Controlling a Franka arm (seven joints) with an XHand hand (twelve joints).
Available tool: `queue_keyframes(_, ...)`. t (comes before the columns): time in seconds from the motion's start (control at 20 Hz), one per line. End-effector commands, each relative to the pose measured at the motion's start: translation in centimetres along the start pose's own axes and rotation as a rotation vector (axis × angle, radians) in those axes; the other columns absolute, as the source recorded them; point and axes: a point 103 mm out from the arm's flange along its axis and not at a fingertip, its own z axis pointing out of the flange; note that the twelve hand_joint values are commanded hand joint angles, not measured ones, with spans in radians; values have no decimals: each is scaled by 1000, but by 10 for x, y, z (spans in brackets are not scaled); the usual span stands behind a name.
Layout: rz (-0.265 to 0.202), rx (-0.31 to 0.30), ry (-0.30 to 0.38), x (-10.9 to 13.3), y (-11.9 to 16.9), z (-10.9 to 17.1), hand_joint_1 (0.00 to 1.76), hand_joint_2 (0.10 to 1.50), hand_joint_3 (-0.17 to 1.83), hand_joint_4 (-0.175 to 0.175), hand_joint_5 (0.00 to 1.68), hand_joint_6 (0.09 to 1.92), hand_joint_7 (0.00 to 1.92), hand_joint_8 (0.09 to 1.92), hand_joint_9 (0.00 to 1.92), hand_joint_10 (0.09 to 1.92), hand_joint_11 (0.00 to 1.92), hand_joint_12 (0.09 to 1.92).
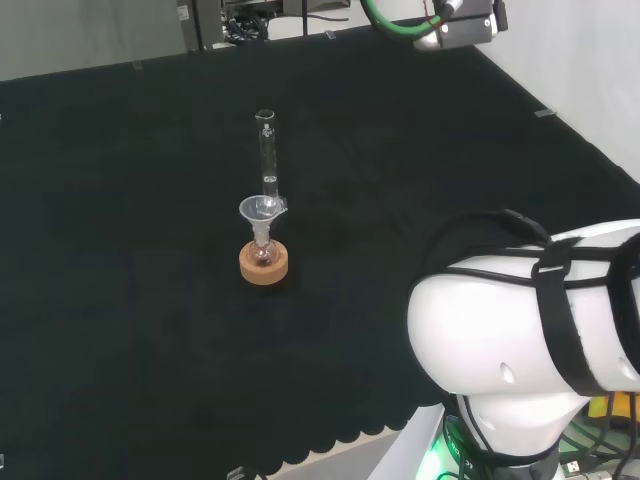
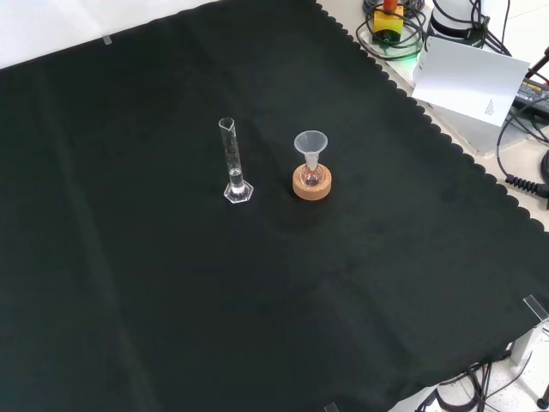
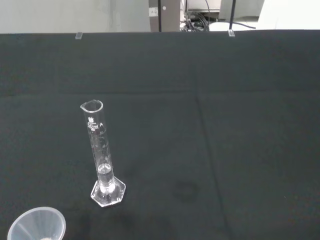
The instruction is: Pick up the graduated cylinder.
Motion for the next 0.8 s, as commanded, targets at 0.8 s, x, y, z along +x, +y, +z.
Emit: queue_keyframes(0.8, -75, 69, 134, -30, 116, 136, 196, 1187, 246, -49, 332, 87, 105, 608, 290, 707, 81, 1403)
